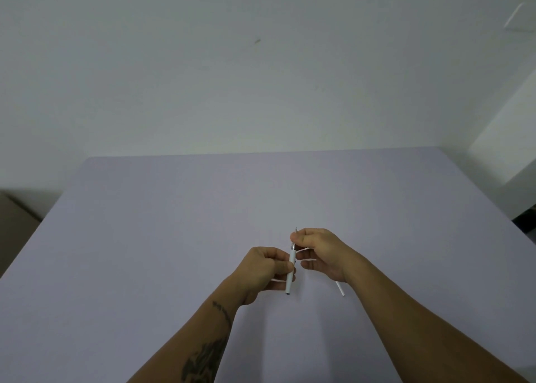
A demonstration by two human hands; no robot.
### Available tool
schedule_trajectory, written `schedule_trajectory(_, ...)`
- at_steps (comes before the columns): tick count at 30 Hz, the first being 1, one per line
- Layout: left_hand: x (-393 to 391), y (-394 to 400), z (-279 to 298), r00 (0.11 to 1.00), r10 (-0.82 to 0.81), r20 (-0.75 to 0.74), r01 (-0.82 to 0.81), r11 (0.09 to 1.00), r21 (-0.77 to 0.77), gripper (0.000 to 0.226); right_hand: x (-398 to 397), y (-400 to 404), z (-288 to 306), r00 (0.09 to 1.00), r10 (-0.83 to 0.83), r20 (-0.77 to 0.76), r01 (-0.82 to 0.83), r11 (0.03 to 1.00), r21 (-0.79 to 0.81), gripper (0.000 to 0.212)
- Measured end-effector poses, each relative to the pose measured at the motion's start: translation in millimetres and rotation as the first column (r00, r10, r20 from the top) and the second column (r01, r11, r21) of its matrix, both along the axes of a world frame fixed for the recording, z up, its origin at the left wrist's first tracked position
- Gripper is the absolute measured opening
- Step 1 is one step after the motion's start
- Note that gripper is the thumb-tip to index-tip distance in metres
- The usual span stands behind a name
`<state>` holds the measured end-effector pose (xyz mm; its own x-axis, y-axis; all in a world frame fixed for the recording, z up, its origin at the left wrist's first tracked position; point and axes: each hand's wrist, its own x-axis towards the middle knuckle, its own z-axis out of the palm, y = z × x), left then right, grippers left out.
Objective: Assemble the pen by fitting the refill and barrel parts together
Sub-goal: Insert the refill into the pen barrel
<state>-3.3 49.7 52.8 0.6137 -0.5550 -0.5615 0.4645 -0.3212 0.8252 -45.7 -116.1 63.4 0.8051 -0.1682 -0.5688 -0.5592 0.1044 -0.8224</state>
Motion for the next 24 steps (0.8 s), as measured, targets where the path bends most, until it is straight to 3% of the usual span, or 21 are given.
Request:
schedule_trajectory(11,-0.9,-0.9,-5.0,0.999,-0.032,0.010,0.031,0.999,0.035,0.017,-6.0,-4.5,1.6,1.000,0.012,-0.005,-0.012,1.000,0.013,0.027)
schedule_trajectory(24,4.9,-0.6,-4.1,0.999,-0.025,0.028,0.024,0.999,0.041,0.010,-2.5,-3.0,0.1,1.000,-0.026,-0.004,0.026,0.999,-0.032,0.015)
